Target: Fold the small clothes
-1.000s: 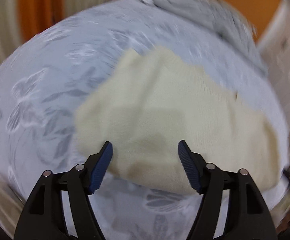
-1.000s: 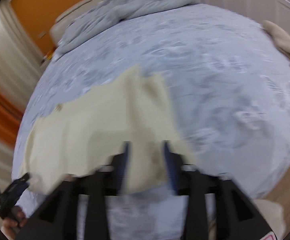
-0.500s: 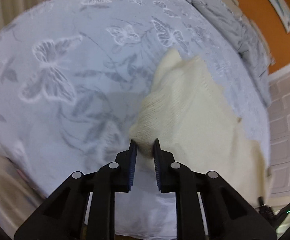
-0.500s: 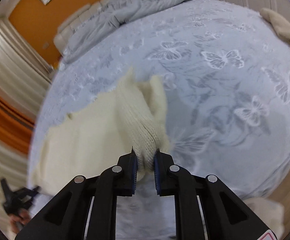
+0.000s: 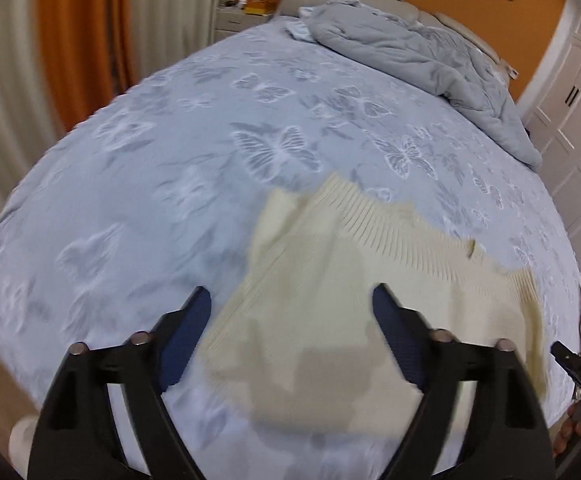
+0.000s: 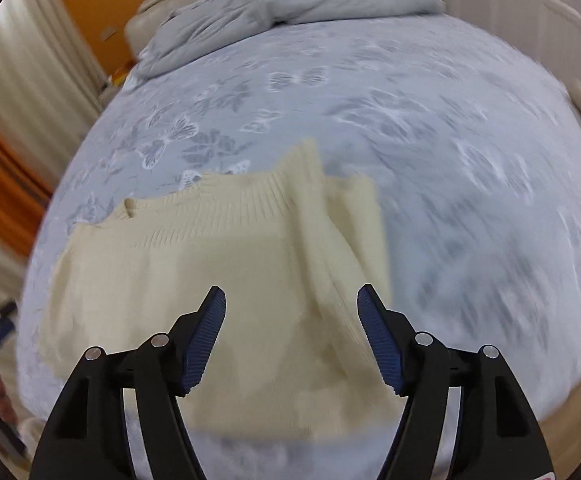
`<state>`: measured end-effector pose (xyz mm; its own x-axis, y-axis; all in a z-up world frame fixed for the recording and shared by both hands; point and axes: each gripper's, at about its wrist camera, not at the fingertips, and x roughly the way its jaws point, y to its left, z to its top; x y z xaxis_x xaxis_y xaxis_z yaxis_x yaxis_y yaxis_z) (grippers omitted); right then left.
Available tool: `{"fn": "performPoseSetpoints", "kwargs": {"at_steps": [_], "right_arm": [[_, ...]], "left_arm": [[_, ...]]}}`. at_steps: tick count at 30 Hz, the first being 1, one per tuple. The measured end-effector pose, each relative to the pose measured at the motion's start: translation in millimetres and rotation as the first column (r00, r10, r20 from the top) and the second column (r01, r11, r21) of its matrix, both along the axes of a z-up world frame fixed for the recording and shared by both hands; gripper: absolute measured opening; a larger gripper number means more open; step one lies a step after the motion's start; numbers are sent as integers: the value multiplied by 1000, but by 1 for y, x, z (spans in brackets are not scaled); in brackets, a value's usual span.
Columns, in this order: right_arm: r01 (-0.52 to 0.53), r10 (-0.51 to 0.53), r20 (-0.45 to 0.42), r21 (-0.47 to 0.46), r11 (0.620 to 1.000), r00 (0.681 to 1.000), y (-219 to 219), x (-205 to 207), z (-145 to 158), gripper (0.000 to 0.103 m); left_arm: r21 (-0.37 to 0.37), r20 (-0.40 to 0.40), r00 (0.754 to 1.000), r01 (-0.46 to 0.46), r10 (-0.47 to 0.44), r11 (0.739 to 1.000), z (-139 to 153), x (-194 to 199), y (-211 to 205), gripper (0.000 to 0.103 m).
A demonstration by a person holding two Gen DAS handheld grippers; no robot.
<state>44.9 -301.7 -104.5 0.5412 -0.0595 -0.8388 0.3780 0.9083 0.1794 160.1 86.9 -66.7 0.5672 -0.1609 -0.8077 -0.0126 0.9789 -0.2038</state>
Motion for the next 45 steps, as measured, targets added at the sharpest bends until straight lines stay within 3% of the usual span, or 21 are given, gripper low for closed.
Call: {"fn": "performPoseSetpoints", "kwargs": {"at_steps": [2, 3, 4, 5, 6, 8, 10, 12, 16, 19, 21, 25, 27, 29, 32, 33, 35, 37, 38, 41, 45], "right_arm": [[-10, 8, -36, -55, 998, 999, 4, 24, -11, 67], [-7, 3, -57, -65, 998, 998, 3, 31, -19, 63], [-6, 0, -81, -68, 998, 997, 4, 39, -27, 49], [-14, 8, -115, -57, 998, 993, 5, 48, -36, 9], [-5, 0, -123, -45, 999, 992, 3, 48, -36, 8], [57, -57, -18, -16, 998, 998, -10, 33, -17, 8], [131, -131, -4, -51, 990, 991, -28, 23, -17, 8], [137, -133, -184, 10, 991, 974, -54, 29, -61, 8], [130, -129, -28, 13, 991, 991, -45, 13, -18, 10], [47, -49, 57, 45, 998, 997, -13, 16, 9, 12], [-8, -1, 74, 125, 992, 997, 13, 28, 7, 13], [-194, 191, 33, 216, 957, 981, 93, 63, -20, 13], [-284, 294, -25, 201, 938, 955, 125, 79, -39, 8], [-291, 302, -58, 149, 945, 952, 124, 83, -54, 5], [-138, 157, -81, 199, 970, 984, 71, 67, -54, 0], [-77, 94, -74, 201, 977, 993, 52, 58, -48, 5], [46, -38, -59, 147, 988, 998, 13, 27, -33, 12], [137, -126, -119, 87, 987, 985, -20, -2, -42, 6], [146, -134, -155, 70, 987, 979, -28, -9, -54, 0], [138, -123, -96, 174, 975, 988, -42, -32, -59, 0], [140, -139, -21, 103, 985, 990, -22, -49, -34, 16]], "left_arm": [[44, -55, 998, -9, 11, 999, -23, 28, -6, 72], [54, -76, 997, -10, 14, 998, -32, 33, -8, 54], [67, -102, 995, -7, 14, 998, -40, 41, -11, 45], [74, -139, 990, 3, 8, 997, -50, 46, -12, 26], [77, -165, 986, 6, 6, 997, -57, 50, -15, 16], [74, -174, 985, -10, 23, 997, -63, 45, -6, 15], [99, -177, 984, -16, 33, 995, -69, 47, -3, 14], [143, -171, 985, -2, 26, 990, -74, 49, -8, 17], [205, -120, 993, 31, -6, 978, -51, 38, -23, 17], [163, -37, 999, 34, -28, 986, -27, 22, -31, 17], [149, -49, 997, 73, -67, 986, -24, 16, -52, 17], [154, -138, 985, 129, -108, 980, -53, 12, -90, 20], [187, -121, 988, 114, -93, 976, -67, 8, -93, 21], [229, -107, 987, 144, -122, 963, -68, 5, -97, 22], [252, -120, 981, 179, -153, 951, -67, 6, -95, 26], [227, -128, 981, 174, -148, 958, -67, 8, -90, 27], [203, -129, 982, 165, -140, 965, -67, 8, -87, 28], [221, -119, 983, 161, -137, 962, -68, 6, -89, 28], [248, -112, 984, 164, -140, 955, -69, 3, -93, 28], [288, -112, 984, 163, -136, 944, -68, 0, -100, 28], [277, -138, 986, 130, -95, 952, -62, -6, -93, 40]]}}
